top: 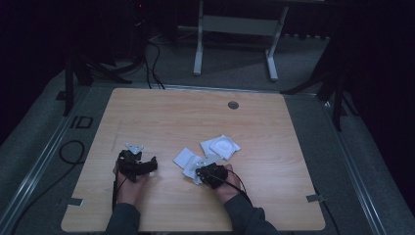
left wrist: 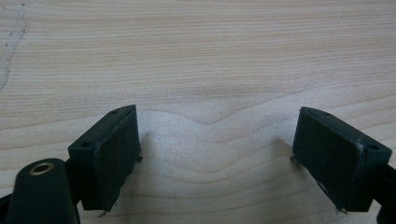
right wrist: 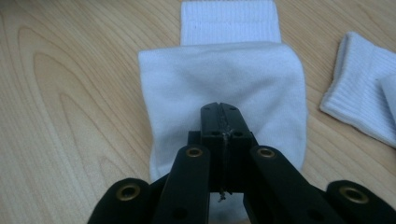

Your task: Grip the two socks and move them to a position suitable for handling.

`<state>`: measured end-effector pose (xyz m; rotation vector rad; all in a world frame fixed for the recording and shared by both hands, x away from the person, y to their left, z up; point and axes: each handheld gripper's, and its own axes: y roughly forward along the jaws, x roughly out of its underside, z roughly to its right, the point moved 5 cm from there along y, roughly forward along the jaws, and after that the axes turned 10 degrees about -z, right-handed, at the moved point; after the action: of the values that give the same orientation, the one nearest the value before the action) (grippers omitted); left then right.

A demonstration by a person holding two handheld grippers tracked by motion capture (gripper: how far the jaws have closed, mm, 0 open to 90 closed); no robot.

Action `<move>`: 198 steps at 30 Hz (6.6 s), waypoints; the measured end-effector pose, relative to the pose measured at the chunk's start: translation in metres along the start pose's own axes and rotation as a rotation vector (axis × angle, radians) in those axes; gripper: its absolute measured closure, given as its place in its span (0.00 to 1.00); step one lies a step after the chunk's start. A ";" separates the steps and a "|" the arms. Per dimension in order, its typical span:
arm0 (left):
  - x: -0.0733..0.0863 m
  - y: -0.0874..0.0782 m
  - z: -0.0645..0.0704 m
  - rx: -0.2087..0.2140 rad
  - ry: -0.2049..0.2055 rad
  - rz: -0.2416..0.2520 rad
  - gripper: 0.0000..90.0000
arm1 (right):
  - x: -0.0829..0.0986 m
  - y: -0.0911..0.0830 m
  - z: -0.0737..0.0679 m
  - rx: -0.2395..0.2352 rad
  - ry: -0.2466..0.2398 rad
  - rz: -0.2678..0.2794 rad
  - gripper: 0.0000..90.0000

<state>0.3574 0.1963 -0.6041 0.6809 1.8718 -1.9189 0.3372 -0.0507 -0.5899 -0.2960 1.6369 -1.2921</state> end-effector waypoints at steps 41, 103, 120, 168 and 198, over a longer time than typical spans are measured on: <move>0.009 -0.019 0.029 0.083 0.110 -0.025 0.71 | 0.038 -0.025 0.002 -0.203 -0.250 -0.028 1.00; 0.024 -0.029 0.126 0.307 0.379 0.000 0.99 | 0.056 -0.047 0.041 -0.147 0.068 -0.029 0.98; 0.024 -0.029 0.126 0.307 0.381 -0.003 0.99 | 0.104 -0.095 0.098 -0.051 0.181 -0.064 0.97; 0.016 -0.033 0.105 0.294 0.330 0.045 0.86 | 0.025 -0.012 0.162 0.126 0.255 -0.123 0.96; -0.014 -0.018 0.129 0.298 0.347 0.032 0.97 | 0.024 -0.015 0.089 -0.008 0.122 -0.101 0.89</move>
<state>0.3481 0.0672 -0.5811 1.1957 1.7593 -2.1941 0.3909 -0.1264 -0.5852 -0.3129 1.7490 -1.4032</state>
